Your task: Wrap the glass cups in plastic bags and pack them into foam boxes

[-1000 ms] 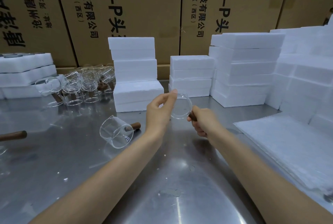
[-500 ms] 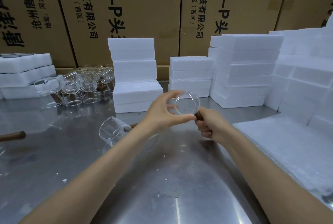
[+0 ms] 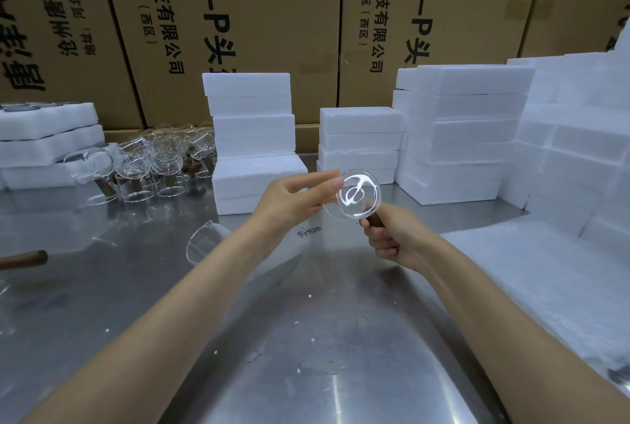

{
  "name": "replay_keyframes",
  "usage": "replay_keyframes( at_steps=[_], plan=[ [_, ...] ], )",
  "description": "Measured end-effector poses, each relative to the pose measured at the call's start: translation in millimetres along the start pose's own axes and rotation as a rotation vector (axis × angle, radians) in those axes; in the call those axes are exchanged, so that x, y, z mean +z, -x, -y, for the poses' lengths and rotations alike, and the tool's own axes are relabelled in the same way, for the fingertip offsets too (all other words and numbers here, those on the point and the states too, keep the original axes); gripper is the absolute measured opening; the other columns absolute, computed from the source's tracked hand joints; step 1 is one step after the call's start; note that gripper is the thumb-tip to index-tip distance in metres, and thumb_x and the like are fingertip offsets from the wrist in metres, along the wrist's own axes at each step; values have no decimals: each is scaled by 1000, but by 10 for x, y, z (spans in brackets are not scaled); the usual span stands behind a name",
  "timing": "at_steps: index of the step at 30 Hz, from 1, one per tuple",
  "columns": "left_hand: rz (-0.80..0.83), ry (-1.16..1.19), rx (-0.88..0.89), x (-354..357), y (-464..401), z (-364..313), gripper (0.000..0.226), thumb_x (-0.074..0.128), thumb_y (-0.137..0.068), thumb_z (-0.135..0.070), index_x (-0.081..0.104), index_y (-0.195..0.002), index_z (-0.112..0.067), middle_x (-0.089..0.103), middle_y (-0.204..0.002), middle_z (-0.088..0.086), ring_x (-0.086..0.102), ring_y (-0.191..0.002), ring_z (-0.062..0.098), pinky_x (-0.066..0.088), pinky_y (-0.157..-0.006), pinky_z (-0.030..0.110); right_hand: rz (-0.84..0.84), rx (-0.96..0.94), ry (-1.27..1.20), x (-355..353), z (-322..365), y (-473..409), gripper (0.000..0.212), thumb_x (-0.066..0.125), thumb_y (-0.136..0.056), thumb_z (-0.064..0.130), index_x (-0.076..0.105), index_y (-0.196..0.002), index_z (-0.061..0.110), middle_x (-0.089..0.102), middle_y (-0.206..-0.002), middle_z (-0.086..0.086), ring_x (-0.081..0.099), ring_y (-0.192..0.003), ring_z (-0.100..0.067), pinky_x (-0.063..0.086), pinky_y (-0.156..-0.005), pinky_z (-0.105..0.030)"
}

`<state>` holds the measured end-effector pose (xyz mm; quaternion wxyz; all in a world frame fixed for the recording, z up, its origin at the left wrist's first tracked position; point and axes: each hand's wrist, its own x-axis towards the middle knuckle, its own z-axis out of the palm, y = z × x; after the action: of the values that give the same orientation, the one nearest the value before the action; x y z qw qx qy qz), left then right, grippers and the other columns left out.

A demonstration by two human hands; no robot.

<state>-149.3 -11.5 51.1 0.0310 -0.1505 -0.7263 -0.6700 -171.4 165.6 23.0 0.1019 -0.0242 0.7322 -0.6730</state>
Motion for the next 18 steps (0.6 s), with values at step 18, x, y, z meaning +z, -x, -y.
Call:
replay_keyframes(
  at_steps=[18],
  plan=[
    [-38, 120, -350, 278, -45, 229, 59, 64, -74, -64, 63, -110, -17, 73, -102, 4, 73, -88, 18, 56, -87, 31, -630, -554, 826, 178, -64, 0, 50, 28, -101, 33, 63, -71, 15, 71, -81, 0, 60, -79, -24, 45, -73, -37]
  ],
)
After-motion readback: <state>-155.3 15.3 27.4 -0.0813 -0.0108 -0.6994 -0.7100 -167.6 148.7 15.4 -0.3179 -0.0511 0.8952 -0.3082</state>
